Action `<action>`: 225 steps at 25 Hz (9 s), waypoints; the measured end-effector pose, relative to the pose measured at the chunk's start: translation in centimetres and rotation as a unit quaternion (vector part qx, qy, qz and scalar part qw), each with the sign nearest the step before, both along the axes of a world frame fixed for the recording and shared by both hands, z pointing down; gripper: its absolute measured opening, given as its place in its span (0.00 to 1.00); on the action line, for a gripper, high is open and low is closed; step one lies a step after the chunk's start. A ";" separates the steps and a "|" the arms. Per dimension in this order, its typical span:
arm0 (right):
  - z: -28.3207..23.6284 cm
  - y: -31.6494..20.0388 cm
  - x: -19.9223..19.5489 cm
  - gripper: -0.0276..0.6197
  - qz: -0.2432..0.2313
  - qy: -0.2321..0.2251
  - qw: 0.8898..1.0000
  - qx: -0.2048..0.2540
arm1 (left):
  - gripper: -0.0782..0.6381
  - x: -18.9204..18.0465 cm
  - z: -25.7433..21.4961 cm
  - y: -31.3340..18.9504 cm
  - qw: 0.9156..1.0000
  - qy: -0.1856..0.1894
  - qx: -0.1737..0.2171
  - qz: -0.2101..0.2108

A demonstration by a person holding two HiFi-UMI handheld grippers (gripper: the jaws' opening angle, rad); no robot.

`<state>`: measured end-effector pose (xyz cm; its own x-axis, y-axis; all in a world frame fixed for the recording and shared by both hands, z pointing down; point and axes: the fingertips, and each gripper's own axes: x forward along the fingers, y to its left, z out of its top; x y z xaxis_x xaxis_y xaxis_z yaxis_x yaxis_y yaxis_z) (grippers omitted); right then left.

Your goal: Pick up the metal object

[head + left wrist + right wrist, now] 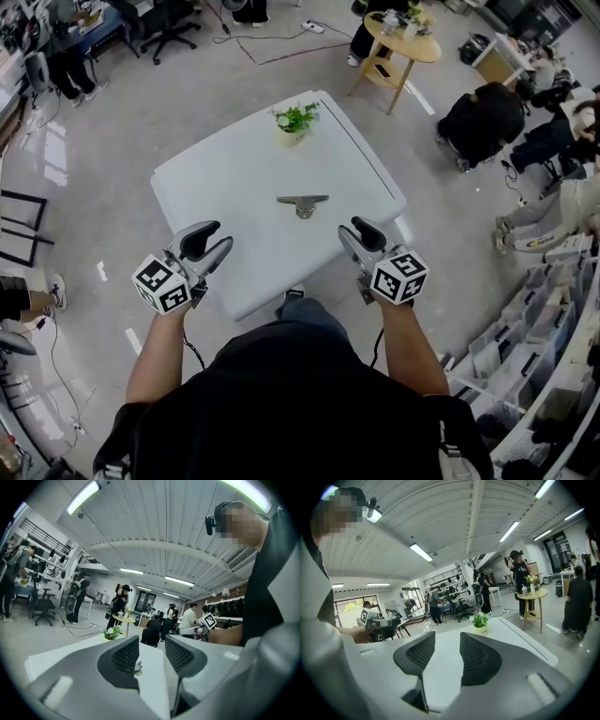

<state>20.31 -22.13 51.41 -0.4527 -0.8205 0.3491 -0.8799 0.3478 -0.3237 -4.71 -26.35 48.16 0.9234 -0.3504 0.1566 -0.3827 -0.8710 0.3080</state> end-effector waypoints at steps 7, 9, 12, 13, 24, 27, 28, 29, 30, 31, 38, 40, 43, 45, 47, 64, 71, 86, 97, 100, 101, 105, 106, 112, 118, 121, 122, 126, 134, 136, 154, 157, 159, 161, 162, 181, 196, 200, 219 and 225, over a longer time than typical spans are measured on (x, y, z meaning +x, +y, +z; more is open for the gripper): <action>2.6 -1.7 1.0 0.34 -0.007 0.001 1.000 -0.024 | 0.35 1.0 1.1 -1.2 1.000 -0.007 -0.008 -0.005; 3.4 -2.2 1.0 0.34 -0.009 0.000 0.999 -0.031 | 0.35 0.7 1.4 -1.6 1.000 -0.002 -0.010 -0.012; 4.5 -3.0 1.0 0.34 -0.014 0.000 0.999 -0.041 | 0.35 0.5 1.7 -1.9 1.000 -0.007 -0.013 -0.016; 4.9 -3.2 1.0 0.34 -0.016 0.002 0.999 -0.045 | 0.35 0.5 1.8 -2.0 1.000 -0.010 -0.015 -0.016; 10.0 -4.9 0.9 0.34 -0.043 0.050 0.994 -0.085 | 0.35 0.4 3.1 -2.8 0.999 -0.014 -0.028 -0.030; 11.3 -5.6 0.9 0.32 -0.050 0.073 0.992 -0.092 | 0.35 0.3 3.2 -3.1 0.999 -0.015 -0.031 -0.036; 11.7 -5.7 0.9 0.32 -0.053 0.080 0.991 -0.095 | 0.35 0.2 3.3 -3.1 0.999 -0.015 -0.032 -0.039; 12.1 -5.7 0.9 0.32 -0.056 0.088 0.990 -0.097 | 0.35 0.2 3.5 -3.0 0.999 -0.016 -0.033 -0.040; 12.5 -5.7 0.9 0.32 -0.060 0.095 0.989 -0.100 | 0.35 0.2 3.6 -2.9 0.998 -0.017 -0.035 -0.041; 12.9 -5.8 0.9 0.32 -0.064 0.102 0.987 -0.102 | 0.35 0.2 3.7 -2.8 0.998 -0.018 -0.037 -0.042; 15.5 -6.9 0.9 0.32 -0.087 0.146 0.979 -0.114 | 0.35 0.1 4.5 -3.3 0.997 -0.023 -0.048 -0.047; 16.2 -7.1 0.7 0.32 -0.096 0.158 0.976 -0.118 | 0.35 -0.1 4.9 -3.2 0.997 -0.021 -0.051 -0.049; 17.1 -7.3 0.5 0.32 -0.108 0.175 0.971 -0.121 | 0.35 -0.2 4.9 -3.3 0.996 -0.025 -0.058 -0.055; 17.7 -7.7 0.3 0.32 -0.117 0.188 0.968 -0.121 | 0.35 -0.4 5.1 -3.5 0.996 -0.027 -0.059 -0.059; 18.2 -7.7 0.2 0.33 -0.129 0.206 0.962 -0.122 | 0.35 -0.5 5.3 -3.6 0.996 -0.028 -0.060 -0.063; 23.3 -8.9 -1.6 0.35 -0.221 0.344 0.906 -0.108 | 0.36 -1.5 6.7 -3.5 0.992 -0.037 -0.082 -0.091; 24.7 -9.6 -1.9 0.35 -0.241 0.379 0.888 -0.093 | 0.36 -1.4 6.9 -3.7 0.991 -0.041 -0.087 -0.096; 27.7 -10.9 -2.0 0.33 -0.270 0.444 0.850 -0.083 | 0.36 -2.1 7.7 -3.8 0.989 -0.039 -0.098 -0.106; 28.2 -10.5 -2.6 0.23 -0.286 0.458 0.838 -0.085 | 0.36 -2.0 7.6 -3.6 0.989 -0.031 -0.107 -0.102; 28.3 -10.6 -2.5 0.21 -0.286 0.461 0.835 -0.086 | 0.36 -1.9 7.7 -3.8 0.989 -0.030 -0.108 -0.100; 28.4 -10.6 -2.5 0.21 -0.286 0.462 0.835 -0.087 | 0.36 -1.9 7.7 -3.9 0.989 -0.030 -0.108 -0.099; 28.3 -10.6 -2.4 0.20 -0.288 0.470 0.830 -0.088 | 0.36 -2.0 7.5 -3.9 0.990 -0.025 -0.104 -0.096; 28.3 -10.6 -2.4 0.20 -0.289 0.472 0.828 -0.088 | 0.36 -2.0 7.5 -4.0 0.989 -0.025 -0.105 -0.096; 28.0 -11.0 -2.3 0.18 -0.285 0.479 0.825 -0.093 | 0.36 -2.2 7.0 -4.1 0.990 -0.025 -0.102 -0.096; 27.5 -12.0 -2.2 0.16 -0.273 0.481 0.827 -0.097 | 0.37 -2.6 6.8 -3.8 0.990 -0.020 -0.097 -0.101; 27.4 -12.3 -2.1 0.15 -0.270 0.483 0.827 -0.101 | 0.37 -2.7 6.6 -3.5 0.990 -0.018 -0.095 -0.102; 27.3 -12.3 -2.1 0.15 -0.270 0.484 0.826 -0.102 | 0.37 -2.7 6.3 -3.4 0.990 -0.019 -0.095 -0.103; 27.1 -12.5 -2.1 0.14 -0.272 0.489 0.822 -0.103 | 0.37 -2.6 5.5 -3.4 0.989 -0.019 -0.095 -0.108; 26.2 -13.4 -1.6 0.11 -0.262 0.499 0.819 -0.103 | 0.37 -2.7 4.2 -3.1 0.989 -0.023 -0.091 -0.111; 26.0 -13.7 -1.3 0.10 -0.257 0.502 0.820 -0.102 | 0.37 -2.8 4.2 -3.3 0.989 -0.021 -0.089 -0.114; 24.2 -12.8 0.7 0.09 -0.203 0.475 0.848 -0.122 | 0.37 -3.5 2.8 -2.3 0.992 -0.020 -0.073 -0.103; 23.5 -12.8 0.7 0.09 -0.191 0.469 0.853 -0.123 | 0.37 -3.6 2.6 -2.1 0.993 -0.019 -0.065 -0.095; 23.0 -12.5 0.7 0.09 -0.182 0.464 0.858 -0.126 | 0.37 -3.9 2.6 -1.9 0.994 -0.016 -0.058 -0.091; 22.3 -12.2 0.5 0.09 -0.175 0.459 0.862 -0.126 | 0.37 -4.2 2.3 -1.6 0.994 -0.014 -0.054 -0.090; 22.0 -12.0 0.5 0.09 -0.171 0.458 0.863 -0.126 | 0.37 -4.4 2.1 -1.4 0.995 -0.014 -0.053 -0.089; 14.9 -7.2 -1.5 0.09 -0.098 0.416 0.898 -0.103 | 0.37 -6.3 -0.4 2.6 0.998 -0.004 -0.028 -0.057; 8.3 -1.6 -2.9 0.08 -0.034 0.383 0.921 -0.067 | 0.37 -7.3 -2.4 6.6 1.000 0.002 -0.006 -0.022; 6.8 -0.4 -3.2 0.08 -0.017 0.371 0.927 -0.060 | 0.37 -7.5 -2.7 7.3 1.000 0.010 0.001 -0.011; 0.7 5.9 -6.2 0.08 0.016 0.329 0.944 -0.003 | 0.37 -8.5 -5.1 11.0 0.999 0.015 0.031 0.017; -0.3 7.9 -7.2 0.08 0.020 0.321 0.947 0.007 | 0.37 -8.3 -5.0 12.4 0.999 0.017 0.034 0.030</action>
